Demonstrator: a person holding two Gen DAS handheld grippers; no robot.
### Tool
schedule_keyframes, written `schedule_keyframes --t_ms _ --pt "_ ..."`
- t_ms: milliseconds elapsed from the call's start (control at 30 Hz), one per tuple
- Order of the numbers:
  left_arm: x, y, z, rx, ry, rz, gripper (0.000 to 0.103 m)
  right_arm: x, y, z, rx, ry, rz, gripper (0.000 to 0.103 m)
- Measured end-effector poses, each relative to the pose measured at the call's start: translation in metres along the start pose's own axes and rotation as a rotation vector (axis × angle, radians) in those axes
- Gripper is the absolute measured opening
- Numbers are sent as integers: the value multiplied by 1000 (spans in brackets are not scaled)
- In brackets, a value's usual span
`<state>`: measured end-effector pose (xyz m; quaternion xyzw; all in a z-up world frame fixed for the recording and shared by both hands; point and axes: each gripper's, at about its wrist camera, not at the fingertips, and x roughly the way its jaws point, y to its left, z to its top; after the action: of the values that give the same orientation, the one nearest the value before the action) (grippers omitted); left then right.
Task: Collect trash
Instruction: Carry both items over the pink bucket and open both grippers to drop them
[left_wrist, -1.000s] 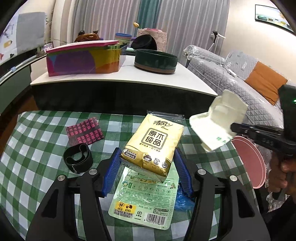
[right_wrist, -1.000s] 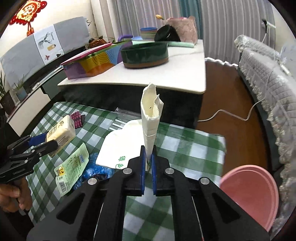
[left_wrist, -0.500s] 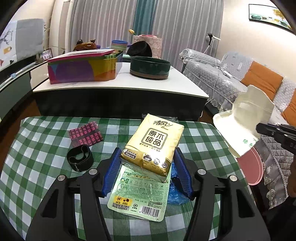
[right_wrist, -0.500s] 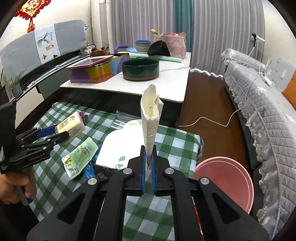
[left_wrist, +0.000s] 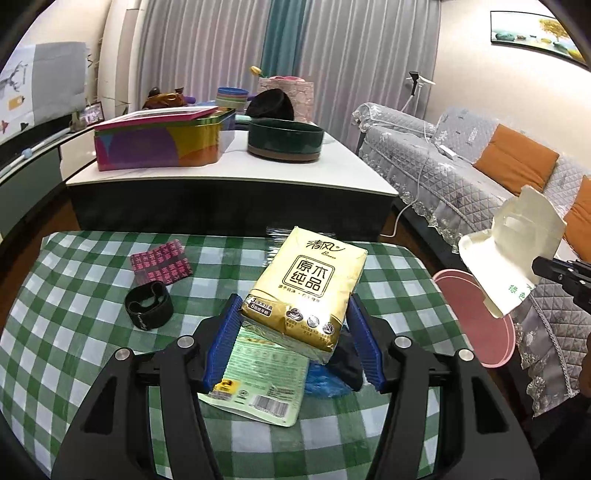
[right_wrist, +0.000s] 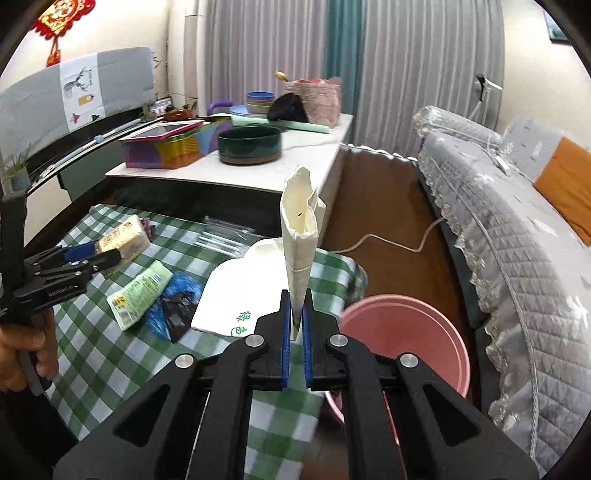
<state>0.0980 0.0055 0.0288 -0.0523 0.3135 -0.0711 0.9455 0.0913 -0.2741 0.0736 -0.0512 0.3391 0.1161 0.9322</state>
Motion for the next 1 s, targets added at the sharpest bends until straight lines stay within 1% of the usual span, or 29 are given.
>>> schedule_keyframes --t_ms 400,700,1000 --pt "4 -48 -4 58 -1 -58 57 -29 -64 -30 97 -11 -93 6" --pt "14 -84 -5 100 -4 -116 57 -38 -95 -41 150 -19 -143 6" --pt "19 -105 -4 108 -2 -150 57 -40 -113 -43 185 -23 -184 6"
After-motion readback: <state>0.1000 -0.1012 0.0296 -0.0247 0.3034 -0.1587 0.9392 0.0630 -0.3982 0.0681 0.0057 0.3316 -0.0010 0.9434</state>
